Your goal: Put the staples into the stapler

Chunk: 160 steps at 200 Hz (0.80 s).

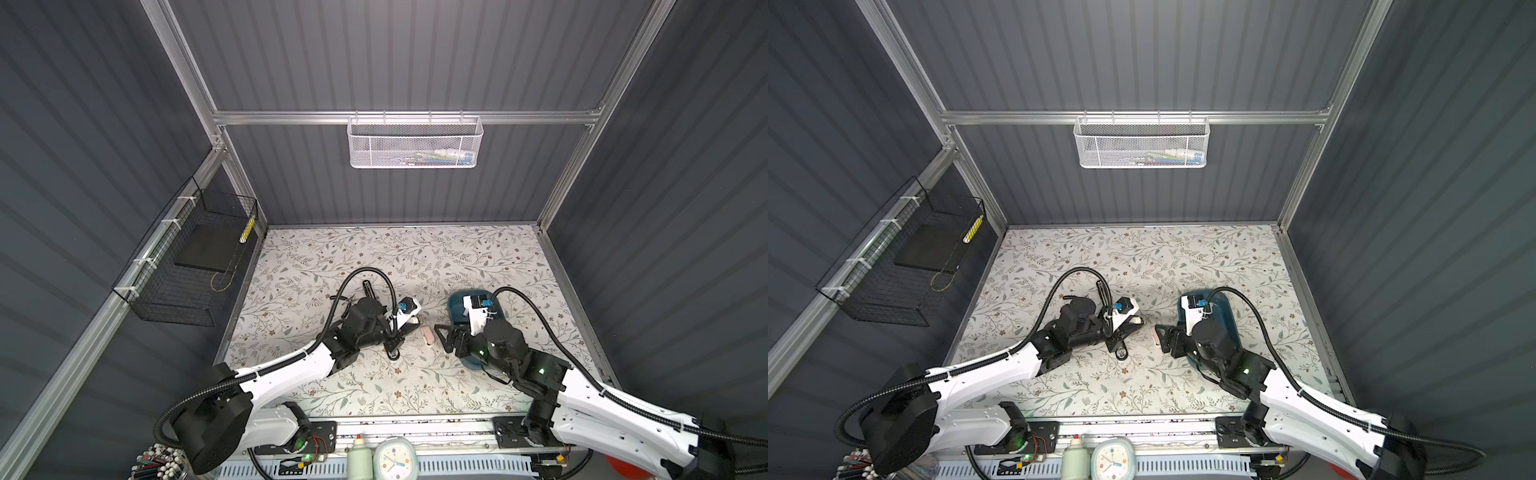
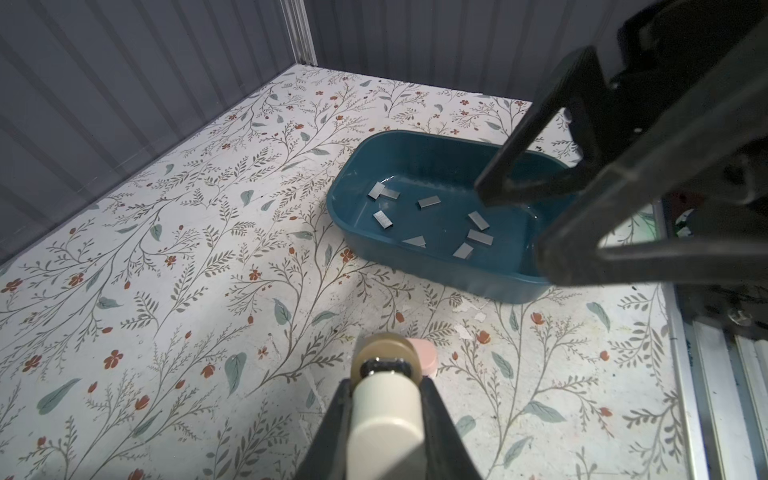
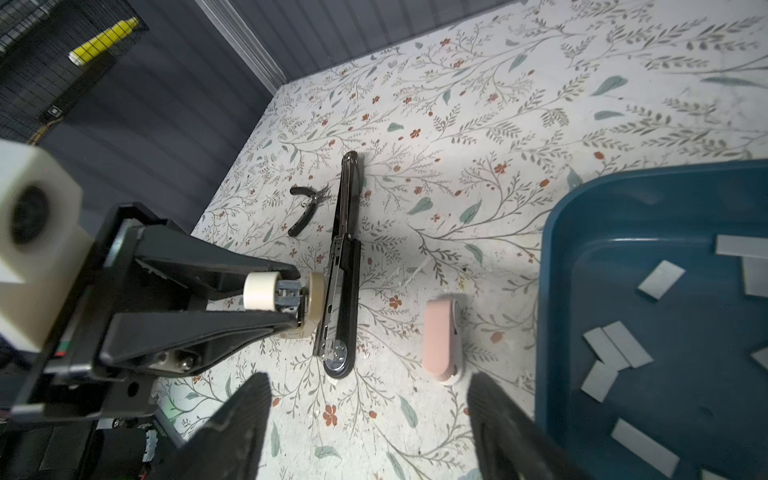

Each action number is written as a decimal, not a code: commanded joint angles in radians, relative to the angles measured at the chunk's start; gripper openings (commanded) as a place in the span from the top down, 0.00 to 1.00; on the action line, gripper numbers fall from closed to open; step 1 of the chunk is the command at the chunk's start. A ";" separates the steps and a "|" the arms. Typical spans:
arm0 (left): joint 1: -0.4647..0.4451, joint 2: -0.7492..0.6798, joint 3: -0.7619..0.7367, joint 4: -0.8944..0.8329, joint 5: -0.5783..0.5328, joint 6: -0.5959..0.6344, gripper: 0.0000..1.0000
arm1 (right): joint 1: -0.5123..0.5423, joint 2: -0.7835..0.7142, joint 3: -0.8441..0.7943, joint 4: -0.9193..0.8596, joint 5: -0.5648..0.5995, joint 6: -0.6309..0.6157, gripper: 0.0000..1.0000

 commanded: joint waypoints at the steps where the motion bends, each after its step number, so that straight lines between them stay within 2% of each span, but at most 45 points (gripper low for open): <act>1: -0.004 -0.020 0.023 0.009 0.059 0.007 1.00 | 0.012 0.040 0.012 0.040 -0.035 0.029 0.35; 12: -0.004 -0.022 0.022 0.006 0.088 0.018 1.00 | 0.015 0.056 0.016 0.052 -0.046 0.033 0.38; 29: -0.004 -0.005 0.045 -0.040 0.218 0.070 1.00 | 0.020 0.074 0.026 0.064 -0.052 0.036 0.39; 39: -0.004 0.020 0.074 -0.088 0.245 0.090 1.00 | 0.021 0.078 0.030 0.070 -0.054 0.040 0.39; 67: -0.005 0.076 0.130 -0.163 0.217 0.094 1.00 | 0.023 0.078 0.031 0.084 -0.039 0.050 0.38; 115: -0.004 0.035 0.085 -0.091 0.225 0.090 1.00 | 0.023 0.096 0.019 0.061 0.057 0.083 0.46; 160: -0.004 0.041 0.103 -0.111 0.226 0.084 1.00 | 0.023 0.143 0.035 0.078 0.016 0.066 0.48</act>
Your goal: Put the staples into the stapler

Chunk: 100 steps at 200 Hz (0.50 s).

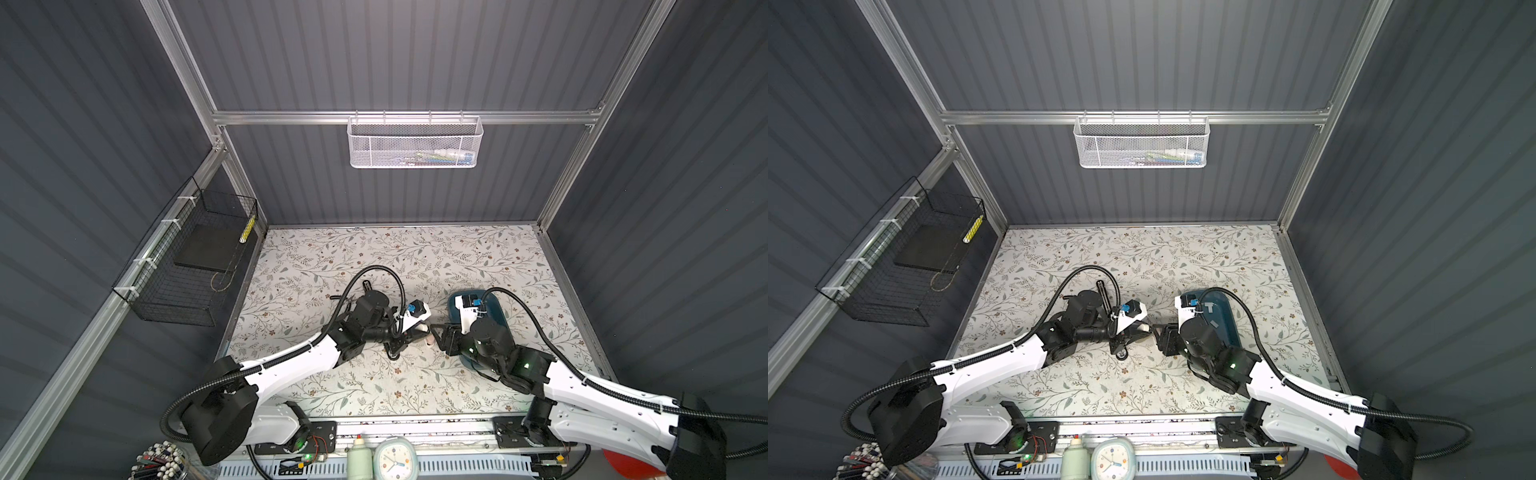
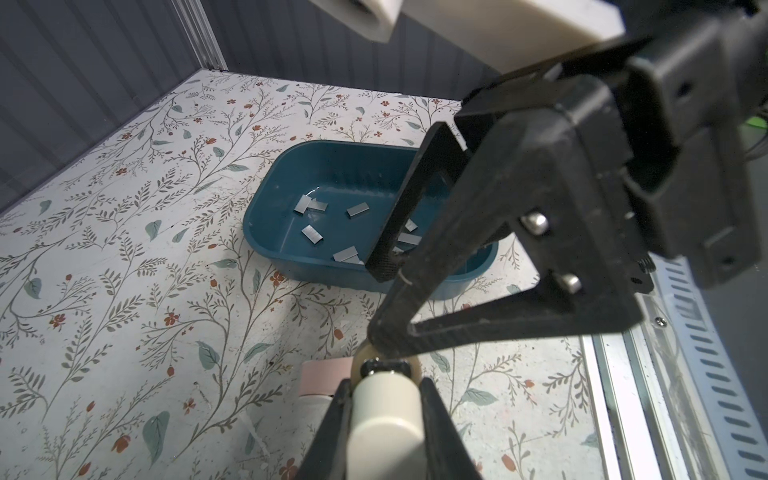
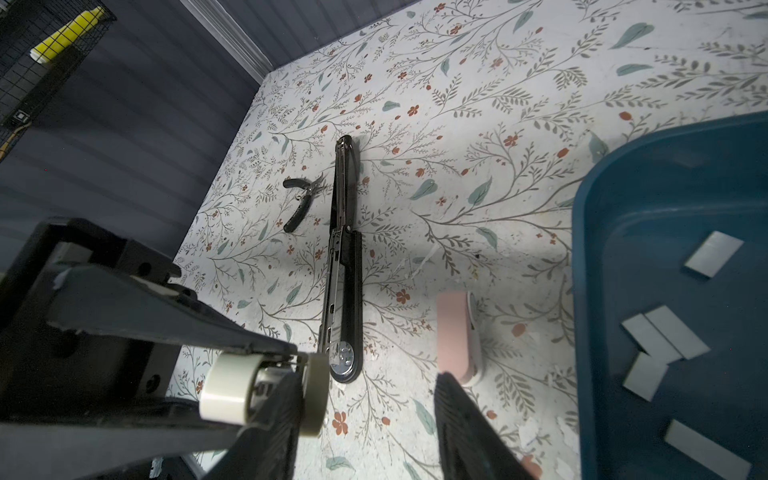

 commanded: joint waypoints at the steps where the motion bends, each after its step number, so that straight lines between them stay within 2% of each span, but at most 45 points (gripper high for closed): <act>1: -0.004 -0.013 0.009 0.002 0.021 0.011 1.00 | 0.002 0.026 0.022 0.006 -0.003 -0.003 0.48; 52: -0.004 -0.041 0.004 0.012 -0.012 -0.029 1.00 | 0.003 0.049 0.011 0.002 0.024 0.010 0.54; 100: -0.003 -0.120 -0.065 0.113 -0.008 -0.074 1.00 | 0.002 0.063 -0.006 0.010 0.048 0.021 0.59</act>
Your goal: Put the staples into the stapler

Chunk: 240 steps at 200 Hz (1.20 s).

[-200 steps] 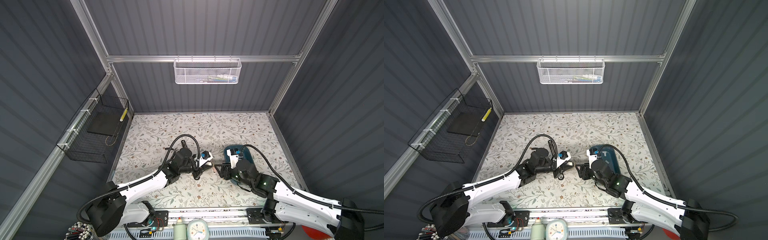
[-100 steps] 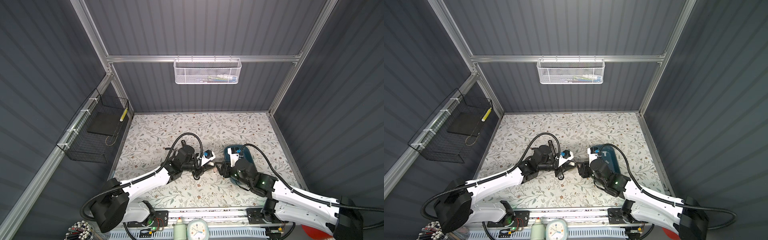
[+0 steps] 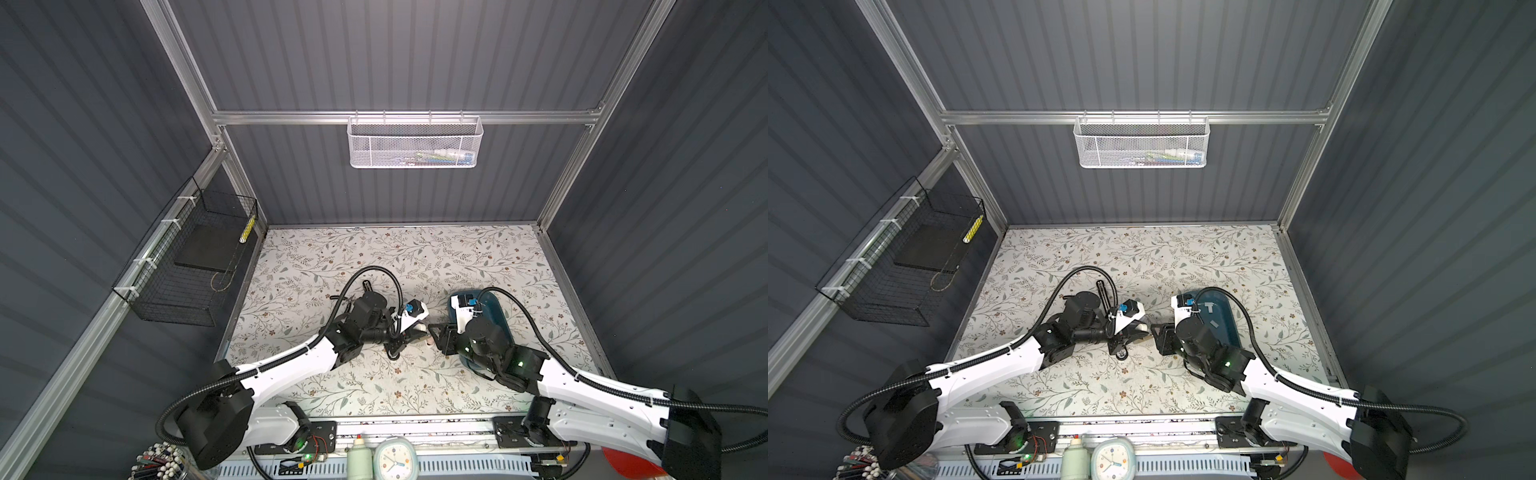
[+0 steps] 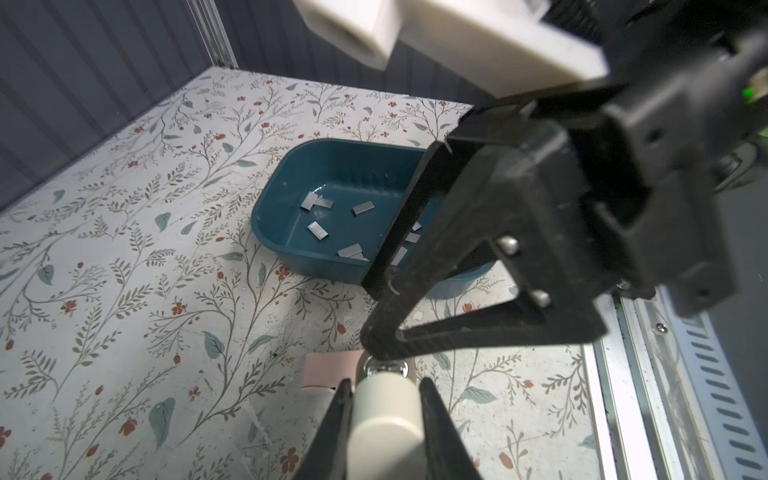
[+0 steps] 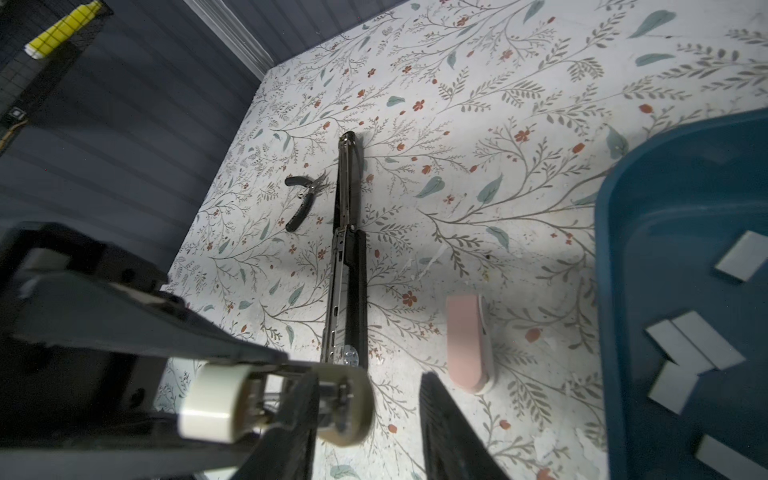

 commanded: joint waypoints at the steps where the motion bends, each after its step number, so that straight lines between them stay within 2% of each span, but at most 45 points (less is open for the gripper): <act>1: -0.004 -0.065 -0.036 0.101 0.014 -0.040 1.00 | -0.002 0.015 -0.007 -0.024 0.036 0.009 0.59; 54: -0.004 -0.058 -0.035 0.114 0.019 -0.056 1.00 | -0.002 0.036 -0.006 -0.015 0.026 0.008 0.60; 128: -0.004 -0.067 -0.045 0.125 0.014 -0.059 1.00 | -0.003 -0.007 -0.010 -0.030 0.030 -0.015 0.58; 168: -0.003 -0.076 -0.052 0.116 0.002 -0.056 1.00 | -0.002 -0.095 -0.008 -0.076 0.066 -0.043 0.58; 204: -0.004 -0.067 -0.041 0.105 -0.002 -0.051 1.00 | 0.010 -0.164 0.002 -0.083 0.019 -0.074 0.63; 240: -0.005 -0.054 -0.035 0.100 0.002 -0.049 1.00 | 0.064 -0.189 0.039 -0.080 0.026 -0.109 0.67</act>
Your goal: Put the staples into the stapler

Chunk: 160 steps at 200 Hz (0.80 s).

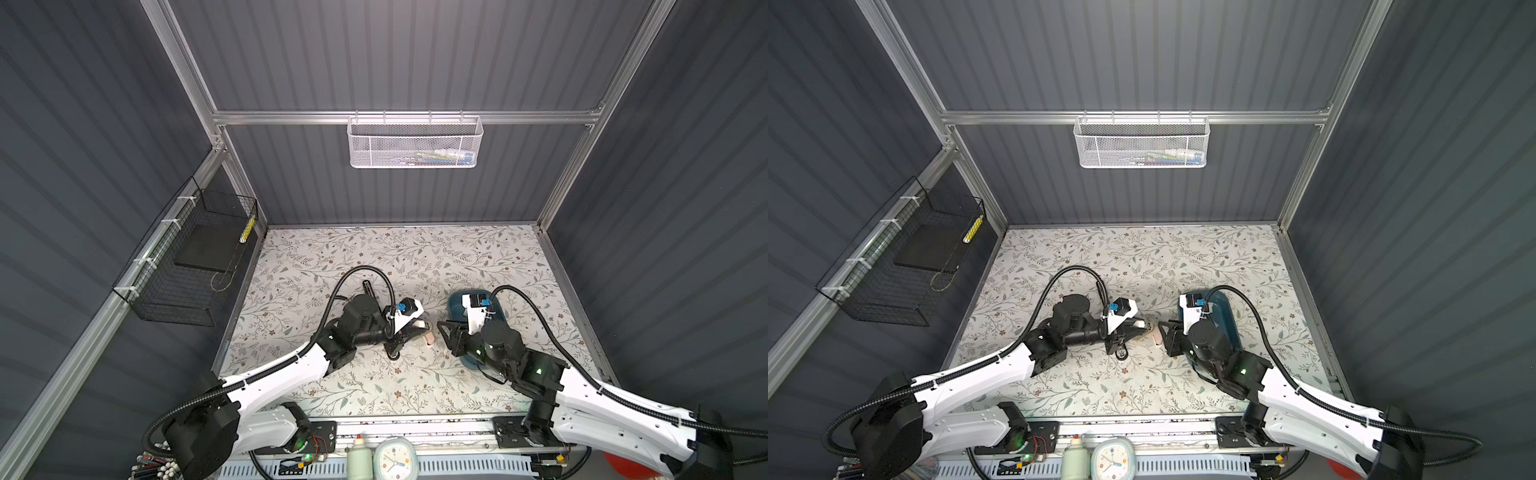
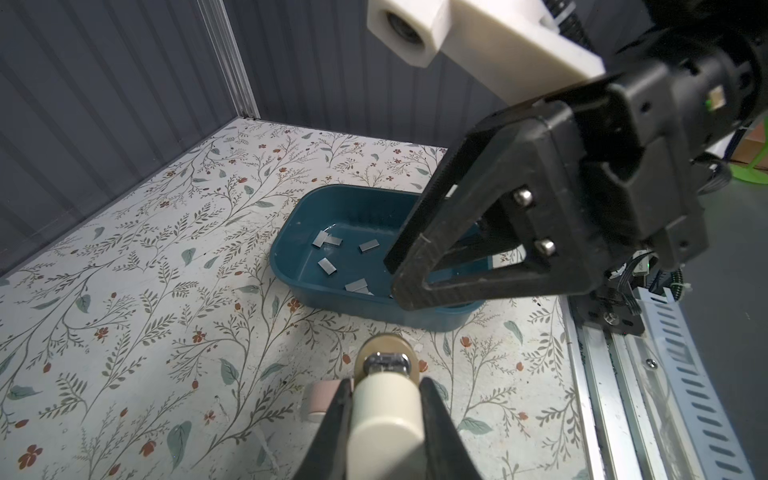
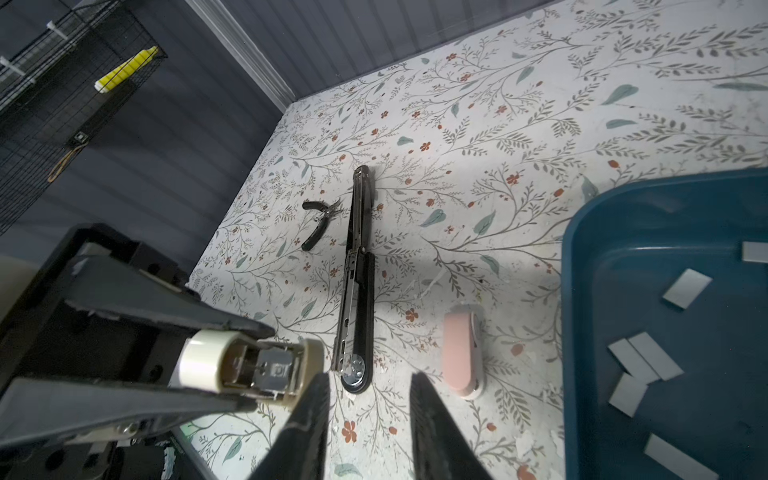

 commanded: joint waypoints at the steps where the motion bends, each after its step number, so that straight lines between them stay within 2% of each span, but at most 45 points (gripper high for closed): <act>1: -0.004 0.003 0.004 0.017 0.004 -0.002 1.00 | 0.034 -0.015 0.042 -0.010 -0.001 -0.043 0.67; 64: -0.004 0.011 0.013 -0.001 0.011 0.004 1.00 | 0.071 0.098 0.103 0.021 0.011 -0.059 0.73; 104: -0.004 -0.011 0.004 -0.004 0.009 0.004 1.00 | 0.070 0.148 0.100 0.020 0.076 -0.039 0.74; 160: -0.004 -0.024 -0.008 0.023 0.022 -0.014 1.00 | 0.069 0.214 0.087 0.056 0.053 -0.026 0.77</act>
